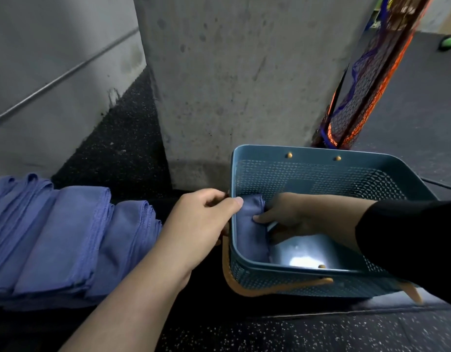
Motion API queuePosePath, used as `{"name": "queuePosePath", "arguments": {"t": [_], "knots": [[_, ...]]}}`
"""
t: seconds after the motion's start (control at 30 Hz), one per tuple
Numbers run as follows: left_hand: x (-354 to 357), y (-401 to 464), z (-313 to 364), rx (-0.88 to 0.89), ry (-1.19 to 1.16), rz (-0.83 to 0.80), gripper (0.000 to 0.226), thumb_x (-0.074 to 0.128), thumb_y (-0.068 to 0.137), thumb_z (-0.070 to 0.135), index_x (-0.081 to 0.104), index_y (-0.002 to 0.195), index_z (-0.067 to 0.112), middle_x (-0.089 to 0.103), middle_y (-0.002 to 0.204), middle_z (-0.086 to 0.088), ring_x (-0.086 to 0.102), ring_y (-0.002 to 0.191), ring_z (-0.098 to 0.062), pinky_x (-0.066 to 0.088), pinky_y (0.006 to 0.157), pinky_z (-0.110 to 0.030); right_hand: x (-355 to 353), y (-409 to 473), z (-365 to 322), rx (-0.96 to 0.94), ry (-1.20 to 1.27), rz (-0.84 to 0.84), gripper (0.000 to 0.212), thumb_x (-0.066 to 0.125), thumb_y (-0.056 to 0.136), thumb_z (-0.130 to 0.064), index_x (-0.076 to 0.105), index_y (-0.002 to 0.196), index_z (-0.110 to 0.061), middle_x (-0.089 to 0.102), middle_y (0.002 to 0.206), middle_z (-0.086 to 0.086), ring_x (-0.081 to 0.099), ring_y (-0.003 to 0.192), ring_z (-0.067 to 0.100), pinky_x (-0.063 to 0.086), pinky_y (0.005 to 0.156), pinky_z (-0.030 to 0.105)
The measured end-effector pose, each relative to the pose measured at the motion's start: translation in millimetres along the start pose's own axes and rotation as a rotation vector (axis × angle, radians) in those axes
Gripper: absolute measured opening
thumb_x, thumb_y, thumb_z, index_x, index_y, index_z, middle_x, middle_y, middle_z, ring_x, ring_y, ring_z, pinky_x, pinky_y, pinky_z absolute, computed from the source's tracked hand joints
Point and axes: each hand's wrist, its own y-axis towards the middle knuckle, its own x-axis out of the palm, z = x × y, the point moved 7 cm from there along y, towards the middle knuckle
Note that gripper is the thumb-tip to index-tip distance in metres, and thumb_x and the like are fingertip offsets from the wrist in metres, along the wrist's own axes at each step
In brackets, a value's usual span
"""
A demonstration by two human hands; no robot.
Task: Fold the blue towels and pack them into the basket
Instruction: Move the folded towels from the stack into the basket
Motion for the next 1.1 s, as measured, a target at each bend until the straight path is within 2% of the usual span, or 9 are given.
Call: {"name": "queuePosePath", "arguments": {"t": [0.07, 0.17, 0.23, 0.3, 0.43, 0.57, 0.7, 0.97, 1.1], "knots": [[0, 0, 0, -0.001, 0.002, 0.005, 0.035, 0.066, 0.073, 0.053, 0.074, 0.086, 0.021, 0.072, 0.088, -0.019, 0.068, 0.089, -0.043, 0.056, 0.076, -0.063, -1, 2, 1, -0.015, -0.06, 0.029, 0.031, 0.07, 0.094, -0.016, 0.063, 0.117, 0.005, 0.071, 0.101, 0.018, 0.07, 0.074, 0.026, 0.062, 0.069, 0.035], [0, 0, -1, 0.0, 0.001, 0.0, 0.033, 0.066, 0.074, 0.052, 0.075, 0.086, 0.023, 0.072, 0.087, -0.018, 0.068, 0.088, -0.043, 0.057, 0.075, -0.062, -5, 3, -5, -0.047, -0.233, 0.104, 0.036, 0.076, 0.089, -0.026, 0.068, 0.104, 0.006, 0.074, 0.089, 0.019, 0.074, 0.073, 0.033, 0.063, 0.072, 0.045], [0, 0, -1, 0.004, -0.003, -0.009, 0.034, 0.066, 0.074, 0.052, 0.075, 0.087, 0.022, 0.072, 0.087, -0.019, 0.068, 0.089, -0.043, 0.057, 0.075, -0.062, -5, -1, -12, -0.064, -0.419, 0.147, 0.046, 0.076, 0.087, -0.038, 0.069, 0.096, 0.007, 0.074, 0.084, 0.023, 0.074, 0.07, 0.037, 0.063, 0.066, 0.049], [-1, 0, -1, 0.008, -0.001, -0.024, 0.035, 0.067, 0.074, 0.054, 0.076, 0.088, 0.023, 0.073, 0.088, -0.02, 0.068, 0.09, -0.044, 0.056, 0.075, -0.063, -6, -6, -17, -0.069, -0.538, 0.173, 0.051, 0.073, 0.088, -0.044, 0.069, 0.093, 0.007, 0.074, 0.081, 0.023, 0.074, 0.065, 0.035, 0.063, 0.062, 0.046], [-1, -3, -1, 0.021, 0.012, -0.044, 0.035, 0.065, 0.074, 0.058, 0.075, 0.092, 0.03, 0.074, 0.088, -0.015, 0.068, 0.09, -0.041, 0.056, 0.08, -0.062, -5, -13, -13, -0.016, -0.454, 0.14, 0.049, 0.071, 0.09, -0.044, 0.066, 0.104, 0.002, 0.072, 0.096, 0.02, 0.072, 0.074, 0.036, 0.063, 0.071, 0.048], [-3, -6, -4, 0.029, 0.046, -0.042, 0.02, 0.068, 0.088, 0.049, 0.075, 0.092, 0.03, 0.076, 0.082, 0.0, 0.073, 0.084, -0.024, 0.058, 0.084, -0.055, -2, -12, -3, 0.018, -0.354, 0.105, 0.047, 0.072, 0.09, -0.044, 0.065, 0.111, -0.003, 0.07, 0.099, 0.017, 0.07, 0.082, 0.031, 0.062, 0.079, 0.045], [-4, -8, -6, 0.027, 0.084, -0.062, 0.021, 0.066, 0.09, 0.05, 0.074, 0.093, 0.031, 0.076, 0.082, 0.007, 0.073, 0.082, -0.015, 0.058, 0.084, -0.052, -2, -8, -2, 0.025, -0.283, 0.093, 0.042, 0.078, 0.085, -0.038, 0.065, 0.112, -0.008, 0.068, 0.106, 0.011, 0.068, 0.09, 0.027, 0.058, 0.088, 0.045], [-3, -5, -4, 0.027, 0.093, -0.054, 0.02, 0.068, 0.091, 0.044, 0.076, 0.088, 0.027, 0.076, 0.08, 0.005, 0.073, 0.083, -0.02, 0.058, 0.083, -0.051, -2, -2, -3, -0.009, -0.261, 0.069, 0.039, 0.077, 0.087, -0.035, 0.066, 0.112, -0.006, 0.07, 0.103, 0.011, 0.069, 0.085, 0.026, 0.059, 0.084, 0.04], [-3, -4, -2, 0.037, 0.094, -0.054, 0.021, 0.068, 0.089, 0.047, 0.076, 0.089, 0.027, 0.076, 0.081, -0.002, 0.072, 0.083, -0.025, 0.057, 0.082, -0.053, -1, -4, 1, 0.044, -0.114, 0.03, 0.032, 0.076, 0.089, -0.024, 0.066, 0.108, 0.0, 0.07, 0.094, 0.014, 0.069, 0.076, 0.025, 0.06, 0.07, 0.034]]}}
